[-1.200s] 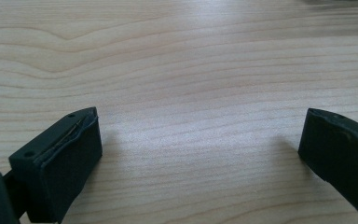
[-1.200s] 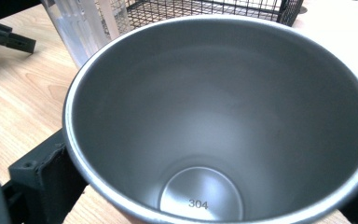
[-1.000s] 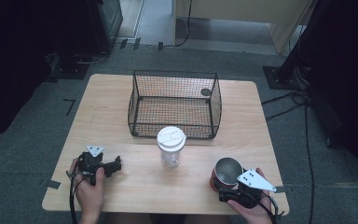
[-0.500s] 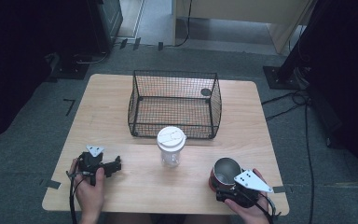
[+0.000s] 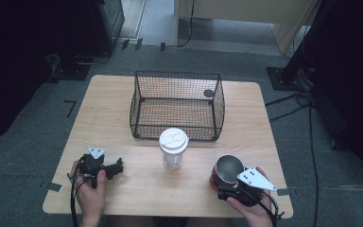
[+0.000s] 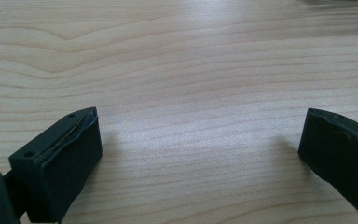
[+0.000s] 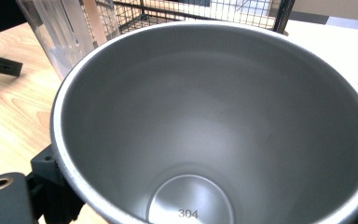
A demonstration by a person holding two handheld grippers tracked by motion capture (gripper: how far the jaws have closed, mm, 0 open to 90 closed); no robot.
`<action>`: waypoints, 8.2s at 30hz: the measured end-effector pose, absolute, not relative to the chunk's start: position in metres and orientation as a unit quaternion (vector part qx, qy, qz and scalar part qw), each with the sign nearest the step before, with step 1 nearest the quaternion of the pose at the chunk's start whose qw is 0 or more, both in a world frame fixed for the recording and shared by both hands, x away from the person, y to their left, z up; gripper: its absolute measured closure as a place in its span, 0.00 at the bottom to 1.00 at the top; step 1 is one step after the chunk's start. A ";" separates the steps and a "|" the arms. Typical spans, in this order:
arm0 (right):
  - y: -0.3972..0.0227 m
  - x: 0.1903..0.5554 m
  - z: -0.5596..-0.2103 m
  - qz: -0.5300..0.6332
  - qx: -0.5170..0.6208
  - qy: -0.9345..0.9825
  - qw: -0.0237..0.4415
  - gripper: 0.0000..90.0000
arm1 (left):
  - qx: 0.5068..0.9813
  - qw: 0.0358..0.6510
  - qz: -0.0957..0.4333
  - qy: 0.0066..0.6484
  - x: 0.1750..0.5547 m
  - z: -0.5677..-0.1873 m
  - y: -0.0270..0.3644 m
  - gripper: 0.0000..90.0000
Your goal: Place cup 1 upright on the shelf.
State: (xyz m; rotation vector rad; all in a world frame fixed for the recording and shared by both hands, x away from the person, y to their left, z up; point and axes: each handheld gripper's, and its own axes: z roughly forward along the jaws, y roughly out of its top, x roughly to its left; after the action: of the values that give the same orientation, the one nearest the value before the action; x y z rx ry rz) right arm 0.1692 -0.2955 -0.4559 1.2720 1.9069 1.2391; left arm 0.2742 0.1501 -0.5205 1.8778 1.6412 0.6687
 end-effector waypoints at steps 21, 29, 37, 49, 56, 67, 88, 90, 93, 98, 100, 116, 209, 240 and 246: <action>-0.283 0.192 -0.422 0.463 0.472 0.696 0.281 0.09 | 0.698 0.277 0.249 0.611 0.274 -0.521 0.150 0.00; -0.285 0.201 -0.405 0.469 0.469 0.690 0.289 0.09 | 0.699 0.276 0.249 0.611 0.274 -0.521 0.150 0.00; -0.283 0.205 -0.397 0.471 0.468 0.688 0.293 0.09 | 0.699 0.276 0.249 0.611 0.274 -0.521 0.150 0.00; -0.281 0.213 -0.385 0.478 0.467 0.685 0.290 0.09 | 0.699 0.276 0.249 0.611 0.274 -0.520 0.150 0.00; -0.279 0.220 -0.378 0.485 0.464 0.681 0.292 0.09 | 0.697 0.277 0.250 0.612 0.274 -0.521 0.150 0.00; -0.273 0.232 -0.370 0.483 0.463 0.680 0.301 0.09 | 0.698 0.277 0.250 0.612 0.274 -0.521 0.150 0.00; -0.256 0.266 -0.348 0.491 0.456 0.664 0.332 0.09 | 0.701 0.276 0.248 0.609 0.274 -0.520 0.149 0.00; -0.256 0.268 -0.348 0.492 0.457 0.661 0.334 0.09 | 0.702 0.278 0.248 0.607 0.274 -0.521 0.148 0.00; -0.252 0.274 -0.349 0.501 0.457 0.651 0.341 0.09 | 0.702 0.278 0.248 0.607 0.274 -0.521 0.148 0.00; -0.245 0.284 -0.348 0.506 0.456 0.646 0.345 0.08 | 0.702 0.278 0.248 0.607 0.274 -0.521 0.148 0.00; -0.242 0.289 -0.348 0.509 0.456 0.644 0.344 0.08 | 0.702 0.278 0.248 0.607 0.274 -0.521 0.148 0.00; -0.228 0.328 -0.362 0.504 0.454 0.643 0.354 0.09 | 0.703 0.279 0.248 0.606 0.274 -0.521 0.148 0.00; -0.195 0.471 -0.444 0.451 0.510 0.649 0.339 0.08 | 0.708 0.278 0.245 0.601 0.275 -0.520 0.147 0.00; -0.198 0.462 -0.429 0.460 0.494 0.660 0.330 0.00 | 0.709 0.278 0.245 0.600 0.275 -0.520 0.147 0.00; -0.200 0.454 -0.415 0.469 0.489 0.648 0.348 0.00 | 0.709 0.278 0.245 0.600 0.275 -0.520 0.147 0.00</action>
State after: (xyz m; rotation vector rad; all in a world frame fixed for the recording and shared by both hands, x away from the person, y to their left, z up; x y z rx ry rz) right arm 0.4537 -0.2000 -0.4154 1.2670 1.6813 1.2154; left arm 0.2751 0.1467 -0.5204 1.9016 1.6111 0.6564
